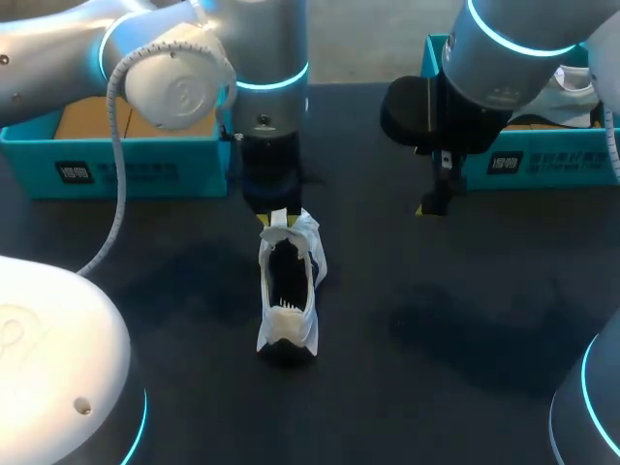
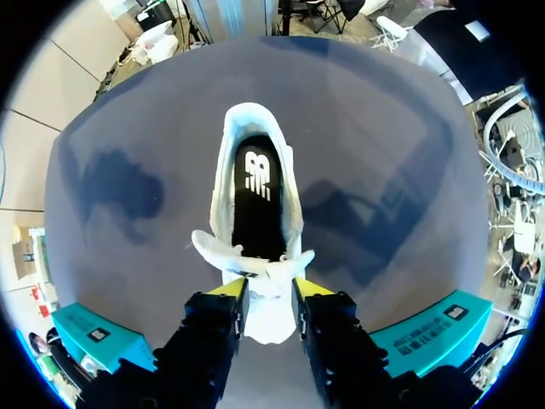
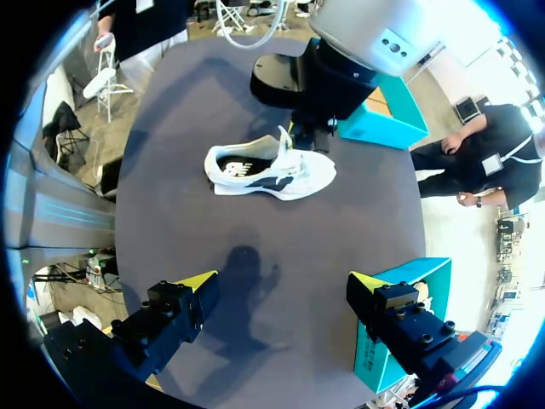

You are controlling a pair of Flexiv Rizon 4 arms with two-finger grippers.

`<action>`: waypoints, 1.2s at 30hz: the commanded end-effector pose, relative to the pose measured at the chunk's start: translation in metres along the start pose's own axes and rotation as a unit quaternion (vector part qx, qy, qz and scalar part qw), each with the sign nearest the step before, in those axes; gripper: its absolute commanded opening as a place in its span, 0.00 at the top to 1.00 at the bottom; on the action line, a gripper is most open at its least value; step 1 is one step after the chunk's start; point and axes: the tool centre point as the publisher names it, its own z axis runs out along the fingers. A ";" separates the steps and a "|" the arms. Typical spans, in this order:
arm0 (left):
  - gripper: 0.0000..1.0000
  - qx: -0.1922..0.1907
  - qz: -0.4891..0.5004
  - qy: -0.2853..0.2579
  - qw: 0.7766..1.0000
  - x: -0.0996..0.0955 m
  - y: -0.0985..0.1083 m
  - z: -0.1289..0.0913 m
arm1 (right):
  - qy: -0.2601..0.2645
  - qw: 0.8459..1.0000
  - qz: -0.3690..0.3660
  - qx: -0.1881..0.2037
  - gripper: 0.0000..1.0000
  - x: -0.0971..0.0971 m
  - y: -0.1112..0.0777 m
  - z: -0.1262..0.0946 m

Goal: Take the shoe out of the shoebox, open the shoe tongue, remove and reinsert the insole, then place the shoe into the shoebox

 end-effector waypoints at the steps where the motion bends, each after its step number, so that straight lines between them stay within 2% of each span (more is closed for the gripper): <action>1: 0.64 0.000 -0.005 -0.004 1.000 0.008 0.000 0.001 | 0.001 1.000 0.000 0.001 0.00 -0.001 0.001 0.002; 8: 0.65 0.012 -0.008 -0.007 1.000 0.008 -0.011 0.007 | 0.001 1.000 0.000 0.001 0.00 -0.001 0.001 0.002; 15: 0.62 0.009 -0.017 -0.021 1.000 0.006 -0.016 0.016 | 0.001 1.000 0.000 0.001 0.00 -0.001 0.001 0.002; 21: 0.62 0.011 -0.018 -0.031 0.999 0.001 -0.023 0.016 | 0.001 1.000 0.000 0.001 0.00 -0.001 0.001 0.002; 30: 0.62 -0.014 -0.033 -0.029 0.999 0.013 -0.011 0.002 | 0.001 1.000 0.000 0.001 0.00 -0.001 0.001 0.002; 36: 0.60 -0.025 -0.038 -0.032 0.998 0.015 -0.001 0.000 | 0.001 1.000 0.000 0.001 0.00 -0.001 0.001 0.002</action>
